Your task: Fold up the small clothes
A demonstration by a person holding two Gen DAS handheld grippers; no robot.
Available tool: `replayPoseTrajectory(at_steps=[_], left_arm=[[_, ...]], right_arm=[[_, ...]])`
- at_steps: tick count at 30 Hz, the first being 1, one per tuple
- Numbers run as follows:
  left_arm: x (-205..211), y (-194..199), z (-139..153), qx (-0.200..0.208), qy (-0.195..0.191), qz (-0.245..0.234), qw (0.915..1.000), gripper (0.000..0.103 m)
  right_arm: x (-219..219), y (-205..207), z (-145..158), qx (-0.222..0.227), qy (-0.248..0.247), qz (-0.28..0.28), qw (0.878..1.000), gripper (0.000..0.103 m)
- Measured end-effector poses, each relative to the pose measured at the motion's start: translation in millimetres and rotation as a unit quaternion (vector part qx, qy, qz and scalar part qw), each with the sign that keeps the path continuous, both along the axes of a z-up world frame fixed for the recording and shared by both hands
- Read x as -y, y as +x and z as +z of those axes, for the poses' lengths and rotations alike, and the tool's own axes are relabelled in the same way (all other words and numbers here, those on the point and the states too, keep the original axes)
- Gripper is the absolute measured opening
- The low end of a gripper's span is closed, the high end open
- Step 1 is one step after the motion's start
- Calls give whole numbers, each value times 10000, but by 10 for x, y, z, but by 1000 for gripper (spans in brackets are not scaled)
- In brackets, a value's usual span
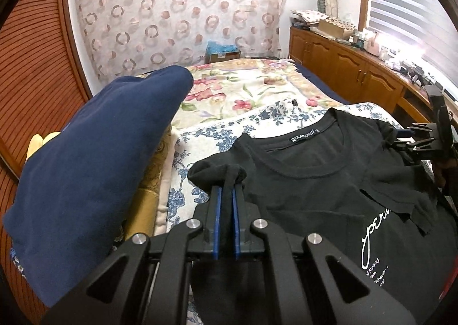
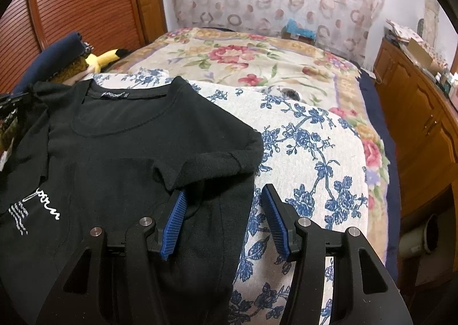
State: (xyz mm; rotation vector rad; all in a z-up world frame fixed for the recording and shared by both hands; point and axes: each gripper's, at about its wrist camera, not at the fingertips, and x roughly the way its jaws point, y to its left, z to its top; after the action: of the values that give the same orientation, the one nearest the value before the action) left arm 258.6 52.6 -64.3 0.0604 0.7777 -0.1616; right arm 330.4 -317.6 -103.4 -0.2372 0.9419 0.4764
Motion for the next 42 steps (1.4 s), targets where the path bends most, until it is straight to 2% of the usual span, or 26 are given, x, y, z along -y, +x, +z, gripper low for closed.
replayPoseTrajectory(at_steps=[2, 4, 5, 6, 7, 12, 15, 21, 33, 38, 42], left_arm=[[5, -20, 1, 6, -60, 10, 10000, 4], [23, -58, 18, 23, -92, -15, 10000, 3], [36, -93, 33, 49, -89, -41, 9999, 3], [44, -113, 51, 62, -93, -62, 9999, 3], [57, -141, 71, 75, -86, -66, 9999, 2], [88, -319, 174, 202, -170, -146, 9995, 2], [87, -473, 273, 282, -380, -239, 9986, 2], [130, -779, 441, 531, -328, -308, 9976, 2], [82, -1366, 592, 845, -369, -330, 9952, 2], [14, -1728, 635, 983, -367, -294, 9940, 2], [-116, -2080, 533, 932, -628, -219, 9934, 2]], right_arm=[[-20, 52, -7, -14, 20, 2, 10000, 54], [-25, 86, 5, -57, 108, -9, 9999, 44], [-31, 90, 13, -91, 162, 17, 9998, 33], [-42, 82, 24, -131, 215, 52, 9997, 14], [-62, 62, 39, -148, 232, 102, 9996, 9], [-102, -119, 223, 167, 369, 111, 9991, 7], [-72, -252, 385, 378, 513, 41, 9980, 6], [-44, -589, 660, 751, 634, 20, 9952, 6], [20, -1226, 919, 1027, 692, 52, 9923, 6], [90, -1595, 983, 1104, 690, 34, 9915, 6], [259, -2027, 945, 1014, 868, -116, 9910, 6]])
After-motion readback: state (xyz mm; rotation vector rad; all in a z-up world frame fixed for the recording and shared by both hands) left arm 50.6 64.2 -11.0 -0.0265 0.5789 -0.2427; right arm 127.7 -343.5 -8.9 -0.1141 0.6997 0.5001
